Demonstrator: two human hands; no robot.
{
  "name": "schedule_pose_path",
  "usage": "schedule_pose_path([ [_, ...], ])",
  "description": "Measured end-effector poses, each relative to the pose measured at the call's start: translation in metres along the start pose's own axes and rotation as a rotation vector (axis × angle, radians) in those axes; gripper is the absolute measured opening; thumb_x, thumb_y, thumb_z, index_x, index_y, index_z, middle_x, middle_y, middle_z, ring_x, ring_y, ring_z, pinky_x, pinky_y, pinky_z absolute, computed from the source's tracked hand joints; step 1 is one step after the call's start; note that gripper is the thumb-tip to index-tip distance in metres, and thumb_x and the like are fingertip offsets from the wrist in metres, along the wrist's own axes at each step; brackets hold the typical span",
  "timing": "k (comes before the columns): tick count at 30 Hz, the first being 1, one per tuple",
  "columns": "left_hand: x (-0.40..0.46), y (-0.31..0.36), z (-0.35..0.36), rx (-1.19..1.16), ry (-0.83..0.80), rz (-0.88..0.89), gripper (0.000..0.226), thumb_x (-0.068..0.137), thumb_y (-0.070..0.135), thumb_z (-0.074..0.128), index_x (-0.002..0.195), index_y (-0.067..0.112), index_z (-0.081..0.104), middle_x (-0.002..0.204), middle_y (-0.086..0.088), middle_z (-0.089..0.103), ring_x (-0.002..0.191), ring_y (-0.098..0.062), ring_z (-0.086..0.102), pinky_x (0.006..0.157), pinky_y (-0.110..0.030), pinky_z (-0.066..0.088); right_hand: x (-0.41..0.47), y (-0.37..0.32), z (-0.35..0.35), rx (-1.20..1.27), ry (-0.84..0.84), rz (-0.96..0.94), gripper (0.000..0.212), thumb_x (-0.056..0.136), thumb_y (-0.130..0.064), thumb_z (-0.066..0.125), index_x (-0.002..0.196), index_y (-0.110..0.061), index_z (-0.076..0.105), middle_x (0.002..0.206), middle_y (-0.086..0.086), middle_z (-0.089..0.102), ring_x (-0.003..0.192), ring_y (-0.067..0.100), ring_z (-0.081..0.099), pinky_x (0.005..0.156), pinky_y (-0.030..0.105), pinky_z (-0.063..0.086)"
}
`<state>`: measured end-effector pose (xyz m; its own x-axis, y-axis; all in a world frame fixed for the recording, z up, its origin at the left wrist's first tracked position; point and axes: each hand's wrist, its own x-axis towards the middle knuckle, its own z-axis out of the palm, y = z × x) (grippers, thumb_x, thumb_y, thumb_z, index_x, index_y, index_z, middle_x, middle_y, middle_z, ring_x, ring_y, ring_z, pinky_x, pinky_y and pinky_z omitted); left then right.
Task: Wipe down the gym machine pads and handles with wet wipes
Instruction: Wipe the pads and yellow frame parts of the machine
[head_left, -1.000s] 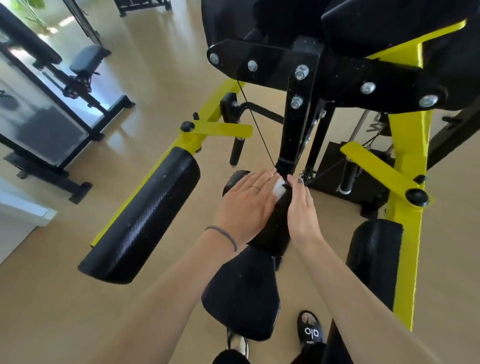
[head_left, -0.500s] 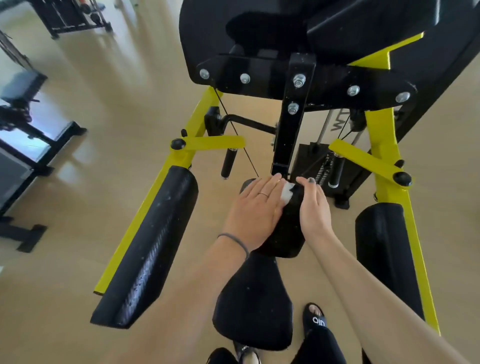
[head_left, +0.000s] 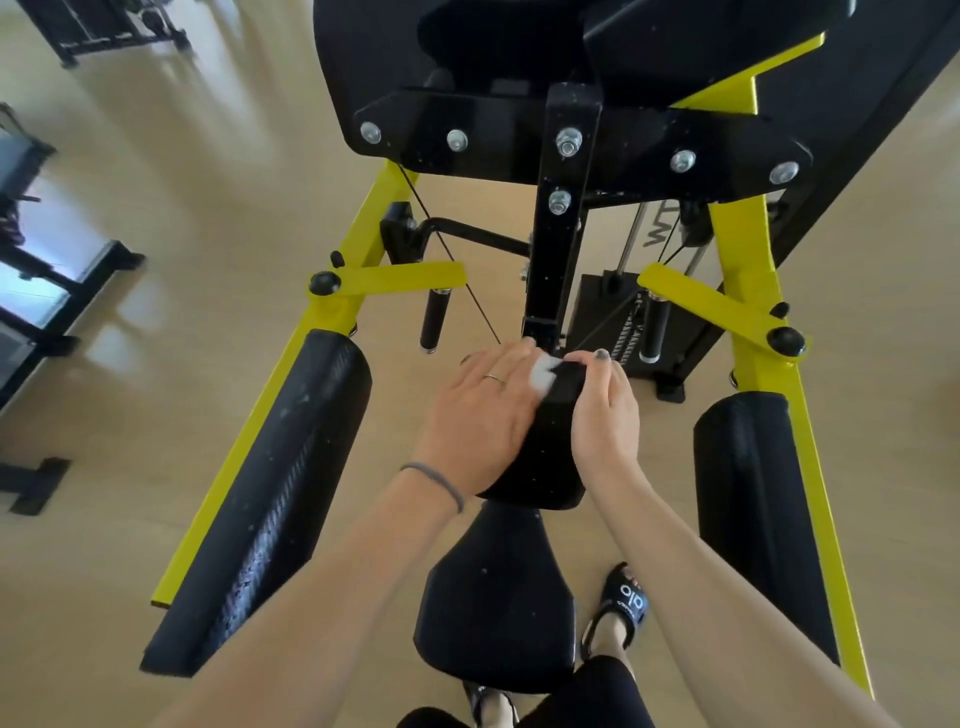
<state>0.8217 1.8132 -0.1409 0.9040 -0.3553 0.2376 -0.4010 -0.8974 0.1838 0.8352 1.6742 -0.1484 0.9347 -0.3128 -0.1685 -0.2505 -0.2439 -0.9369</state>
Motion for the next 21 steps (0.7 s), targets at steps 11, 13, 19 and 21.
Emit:
schedule_pose_path([
  [11,-0.021,0.011,0.013,-0.719,0.211,-0.781,0.048,0.106,0.051,0.018,0.125,0.024,0.053,0.098,0.004,0.059,0.094,-0.016,0.057,0.070,-0.024,0.046,0.001,-0.001,0.001,-0.050,0.007,-0.016,0.040,0.110,-0.038,0.026,0.107,-0.025,0.064,0.097,-0.015,0.059,0.105,0.011,0.054,0.091,0.034,0.043],
  [13,-0.012,0.003,0.015,-0.470,0.186,-0.467,0.055,0.106,0.050,0.013,0.144,0.024,0.044,0.132,0.005,0.057,0.123,-0.012,0.052,0.095,-0.030,0.050,0.001,-0.001,0.002,-0.054,0.016,-0.028,0.042,0.109,-0.038,0.026,0.103,-0.024,0.065,0.097,-0.015,0.059,0.104,0.011,0.054,0.089,0.035,0.043],
  [19,-0.011,0.010,0.021,-0.524,0.285,-0.572,0.049,0.108,0.041,0.021,0.129,0.016,0.058,0.122,-0.002,0.063,0.112,-0.014,0.056,0.090,-0.030,0.048,0.001,0.000,0.000,-0.021,0.004,-0.013,0.041,0.109,-0.037,0.026,0.106,-0.025,0.065,0.098,-0.019,0.059,0.103,0.005,0.053,0.091,0.033,0.042],
  [21,-0.009,0.007,0.014,-1.017,0.276,-1.048,0.039,0.108,0.038,0.030,0.105,0.015,0.061,0.091,-0.001,0.061,0.087,-0.015,0.056,0.066,-0.026,0.041,0.000,0.000,-0.001,-0.024,-0.012,-0.009,0.038,0.110,-0.037,0.026,0.108,-0.028,0.062,0.098,-0.022,0.057,0.102,0.004,0.052,0.091,0.030,0.039],
])
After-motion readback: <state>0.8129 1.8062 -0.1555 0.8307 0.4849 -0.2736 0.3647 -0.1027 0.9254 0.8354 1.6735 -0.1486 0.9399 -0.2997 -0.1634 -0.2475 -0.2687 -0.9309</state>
